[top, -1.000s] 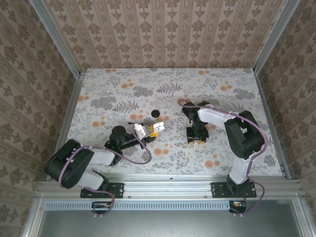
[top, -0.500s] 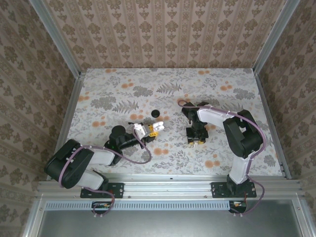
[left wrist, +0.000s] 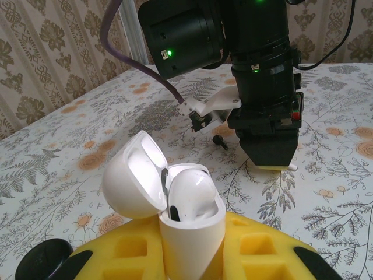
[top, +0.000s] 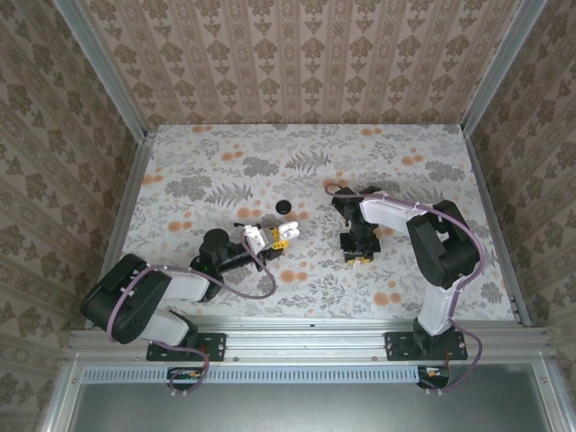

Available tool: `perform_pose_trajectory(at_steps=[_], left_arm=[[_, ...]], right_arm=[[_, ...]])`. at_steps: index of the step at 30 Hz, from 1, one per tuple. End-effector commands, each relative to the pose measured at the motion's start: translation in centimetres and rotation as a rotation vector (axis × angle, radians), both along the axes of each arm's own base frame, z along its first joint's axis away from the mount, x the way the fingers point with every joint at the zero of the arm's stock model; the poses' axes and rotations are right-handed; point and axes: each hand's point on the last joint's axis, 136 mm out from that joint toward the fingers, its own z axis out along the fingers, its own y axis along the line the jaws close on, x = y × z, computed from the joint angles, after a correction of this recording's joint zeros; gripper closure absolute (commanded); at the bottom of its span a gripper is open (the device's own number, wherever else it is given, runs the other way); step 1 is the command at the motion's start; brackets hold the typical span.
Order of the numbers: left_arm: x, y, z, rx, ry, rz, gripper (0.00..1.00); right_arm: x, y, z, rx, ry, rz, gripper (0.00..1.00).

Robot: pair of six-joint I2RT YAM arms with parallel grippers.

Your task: Insert wireless bluetooth earbuds into charging case

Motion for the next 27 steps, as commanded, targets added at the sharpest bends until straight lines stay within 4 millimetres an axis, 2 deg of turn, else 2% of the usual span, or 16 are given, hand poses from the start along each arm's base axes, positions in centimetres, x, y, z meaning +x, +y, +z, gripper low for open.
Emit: perform_pose_trajectory(at_steps=[1,14,22,27], left_arm=[[-0.2,0.1,0.1,-0.002,0.006,-0.012,1.00],[-0.2,0.0,-0.2,0.004,0.007,-0.013,1.00],[-0.9,-0.7,-0.7,-0.016,-0.004,-0.057,1.00],[-1.7,-1.5,-0.9,-0.021,0.004,-0.103,1.00]], right_arm=[[-0.1,-0.2,-0.1,-0.008,-0.024,-0.006,0.72],[0.5,-0.2,1.2,0.037,-0.139,-0.047,0.73],[2.6,1.0,2.0,0.169,-0.379,-0.110,0.73],[4.2,2.7,3.4,0.262,-0.526,-0.107,0.72]])
